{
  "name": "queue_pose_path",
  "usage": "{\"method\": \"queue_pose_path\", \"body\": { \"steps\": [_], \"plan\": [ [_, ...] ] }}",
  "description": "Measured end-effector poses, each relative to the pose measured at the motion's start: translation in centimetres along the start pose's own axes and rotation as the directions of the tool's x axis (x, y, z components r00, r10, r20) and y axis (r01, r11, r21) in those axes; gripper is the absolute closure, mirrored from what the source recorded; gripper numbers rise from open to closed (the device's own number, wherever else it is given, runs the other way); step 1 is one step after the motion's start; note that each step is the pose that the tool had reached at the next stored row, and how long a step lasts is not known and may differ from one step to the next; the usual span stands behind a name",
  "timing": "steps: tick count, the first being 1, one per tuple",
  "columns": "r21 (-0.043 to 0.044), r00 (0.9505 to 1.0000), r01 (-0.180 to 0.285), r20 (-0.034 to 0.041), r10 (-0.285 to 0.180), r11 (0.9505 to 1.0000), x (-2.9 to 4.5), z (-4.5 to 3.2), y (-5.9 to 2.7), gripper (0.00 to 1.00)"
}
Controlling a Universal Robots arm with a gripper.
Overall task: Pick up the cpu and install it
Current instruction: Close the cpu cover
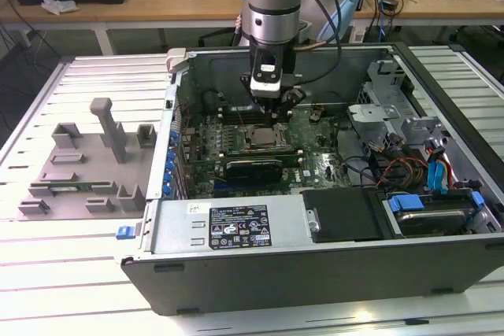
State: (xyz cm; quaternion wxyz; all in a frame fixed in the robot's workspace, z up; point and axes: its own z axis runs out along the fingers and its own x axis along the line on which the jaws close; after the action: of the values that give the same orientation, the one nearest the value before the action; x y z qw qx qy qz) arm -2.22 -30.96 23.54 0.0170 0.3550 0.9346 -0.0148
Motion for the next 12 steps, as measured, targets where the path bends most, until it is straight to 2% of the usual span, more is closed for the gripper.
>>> {"method": "queue_pose_path", "body": {
  "steps": [4, 6, 8, 9, 10, 11, 12],
  "plan": [
    [-0.0033, 0.9970, 0.078, 0.0013, -0.078, 0.9970, 0.00, 0.00, 0.00, 0.89],
    [-0.0062, 0.9881, 0.154, 0.0029, -0.154, 0.9881, 0.00, 0.00, 0.00, 0.89],
    [-0.0079, 0.9810, 0.194, 0.0038, -0.194, 0.9810, 0.00, 0.01, 0.00, 0.89],
    [-0.0092, 0.9736, 0.228, 0.0046, -0.228, 0.9736, 0.00, 0.02, 0.00, 0.89],
    [-0.0099, 0.9691, 0.247, 0.0051, -0.247, 0.9690, 0.00, 0.02, 0.00, 0.89],
    [-0.0113, 0.9596, 0.281, 0.0061, -0.281, 0.9595, 0.00, 0.03, 0.00, 0.89],
    [-0.0120, 0.9541, 0.300, 0.0066, -0.300, 0.9540, 0.00, 0.04, 0.00, 0.89]
  ]
}}
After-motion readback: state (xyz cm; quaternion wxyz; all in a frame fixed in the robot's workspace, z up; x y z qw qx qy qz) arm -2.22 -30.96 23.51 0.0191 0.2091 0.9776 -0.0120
